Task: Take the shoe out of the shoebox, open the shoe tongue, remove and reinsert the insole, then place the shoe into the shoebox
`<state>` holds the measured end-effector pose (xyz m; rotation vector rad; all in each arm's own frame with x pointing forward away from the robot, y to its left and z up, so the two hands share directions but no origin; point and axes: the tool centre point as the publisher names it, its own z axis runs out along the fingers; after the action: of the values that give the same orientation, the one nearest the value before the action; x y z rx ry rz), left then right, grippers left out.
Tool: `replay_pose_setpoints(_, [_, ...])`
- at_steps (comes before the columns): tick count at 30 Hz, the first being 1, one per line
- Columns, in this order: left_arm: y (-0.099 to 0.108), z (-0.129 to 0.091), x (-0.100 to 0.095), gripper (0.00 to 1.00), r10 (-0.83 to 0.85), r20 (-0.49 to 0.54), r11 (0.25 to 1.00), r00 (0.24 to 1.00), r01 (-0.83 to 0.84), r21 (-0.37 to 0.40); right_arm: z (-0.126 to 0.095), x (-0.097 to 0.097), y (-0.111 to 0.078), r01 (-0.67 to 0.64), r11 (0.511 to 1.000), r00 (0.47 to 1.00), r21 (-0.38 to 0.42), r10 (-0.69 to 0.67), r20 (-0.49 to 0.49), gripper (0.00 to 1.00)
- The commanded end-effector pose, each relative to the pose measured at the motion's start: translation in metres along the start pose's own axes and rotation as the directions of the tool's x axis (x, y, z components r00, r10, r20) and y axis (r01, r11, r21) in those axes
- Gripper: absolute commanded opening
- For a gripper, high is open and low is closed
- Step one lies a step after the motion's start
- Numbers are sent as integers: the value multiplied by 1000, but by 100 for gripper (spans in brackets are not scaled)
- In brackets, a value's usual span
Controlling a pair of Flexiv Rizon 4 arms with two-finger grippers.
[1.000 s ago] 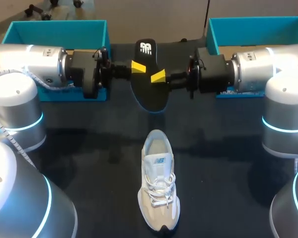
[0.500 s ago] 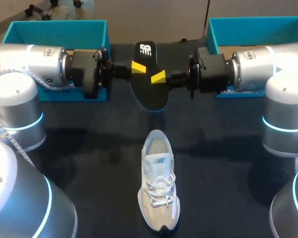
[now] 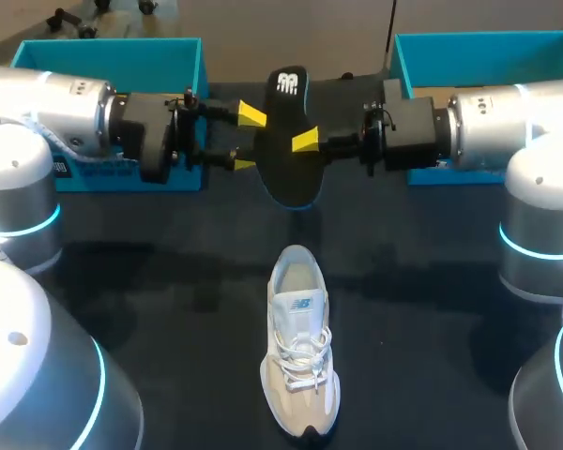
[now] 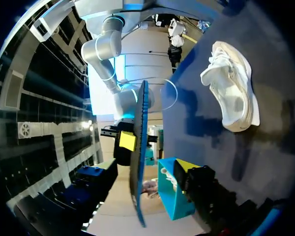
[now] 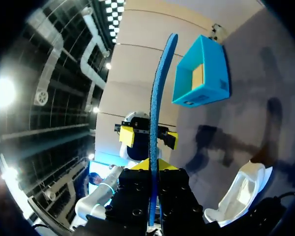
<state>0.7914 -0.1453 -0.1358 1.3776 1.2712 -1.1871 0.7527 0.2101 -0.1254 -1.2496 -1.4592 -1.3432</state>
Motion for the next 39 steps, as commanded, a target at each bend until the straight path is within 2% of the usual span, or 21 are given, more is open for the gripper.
replay_pose_setpoints(1, [-4,-20,-4,100,-4,-70,1000,998,3,-8,-7,2,-4,48,999,998,-19,-48,-40,0])
replay_pose_setpoints(15, [-4,-20,-4,100,-4,-70,1000,998,3,-8,-7,2,-4,48,999,998,-19,-48,-40,0])
replay_pose_setpoints(19, [-17,-17,4,100,-92,-161,994,983,80,-80,-7,2,-4,48,999,998,-19,-48,-40,0])
replay_pose_setpoints(21, [-19,-20,11,100,-135,-204,987,970,113,-115,-10,-3,-5,105,994,993,-26,-107,-57,0])
replay_pose_setpoints(26, [-13,-27,30,100,-309,-294,943,904,252,-217,-15,-14,-8,184,982,981,-32,-186,-63,0])
replay_pose_setpoints(29, [-14,-31,41,100,-385,-328,917,863,316,-245,-16,-19,-9,241,970,970,-28,-242,-32,0])
replay_pose_setpoints(34, [-14,-37,58,100,-548,-372,832,749,442,-336,-14,-27,-10,285,958,958,-25,-284,21,0])
replay_pose_setpoints(39, [-21,-44,69,100,-658,-392,751,643,525,-400,-11,-32,-11,332,943,943,-36,-332,20,0])
